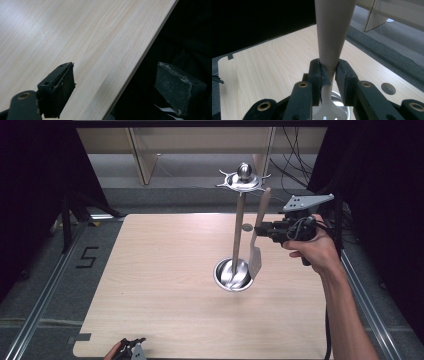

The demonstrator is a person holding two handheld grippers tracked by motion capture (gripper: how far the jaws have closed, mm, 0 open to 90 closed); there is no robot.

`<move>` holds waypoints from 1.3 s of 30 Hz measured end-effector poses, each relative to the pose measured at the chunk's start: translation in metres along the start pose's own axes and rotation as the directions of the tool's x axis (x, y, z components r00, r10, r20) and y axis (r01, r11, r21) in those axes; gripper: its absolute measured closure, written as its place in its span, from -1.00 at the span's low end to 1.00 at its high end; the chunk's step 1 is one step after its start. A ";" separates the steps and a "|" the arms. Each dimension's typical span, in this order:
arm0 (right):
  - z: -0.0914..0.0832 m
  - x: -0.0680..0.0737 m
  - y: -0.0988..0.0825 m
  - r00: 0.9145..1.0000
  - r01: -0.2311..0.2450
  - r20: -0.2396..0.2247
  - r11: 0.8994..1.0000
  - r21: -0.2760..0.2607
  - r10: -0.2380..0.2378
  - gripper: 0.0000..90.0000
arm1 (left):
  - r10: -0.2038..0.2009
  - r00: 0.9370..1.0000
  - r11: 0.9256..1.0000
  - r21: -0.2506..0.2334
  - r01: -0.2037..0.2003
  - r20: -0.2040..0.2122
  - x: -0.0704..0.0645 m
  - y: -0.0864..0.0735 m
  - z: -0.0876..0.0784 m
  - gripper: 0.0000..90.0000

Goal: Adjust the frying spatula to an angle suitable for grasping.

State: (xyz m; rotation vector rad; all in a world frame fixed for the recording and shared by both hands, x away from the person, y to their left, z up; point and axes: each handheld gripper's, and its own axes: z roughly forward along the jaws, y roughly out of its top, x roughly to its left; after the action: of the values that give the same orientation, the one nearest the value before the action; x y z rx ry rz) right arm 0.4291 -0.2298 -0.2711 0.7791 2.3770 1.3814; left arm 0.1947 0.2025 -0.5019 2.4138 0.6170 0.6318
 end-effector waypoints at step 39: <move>-0.021 0.028 -0.092 0.980 -0.072 0.183 0.995 -0.063 0.083 -0.17 | -0.035 0.999 0.999 -0.015 0.035 -0.020 0.002 -0.003 0.002 -0.66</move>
State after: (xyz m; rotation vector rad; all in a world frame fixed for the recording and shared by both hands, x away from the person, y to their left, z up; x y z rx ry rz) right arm 0.3678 -0.2649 -0.3396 0.9502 2.1784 1.3356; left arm 0.1965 0.2049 -0.5044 2.3808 0.6590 0.6446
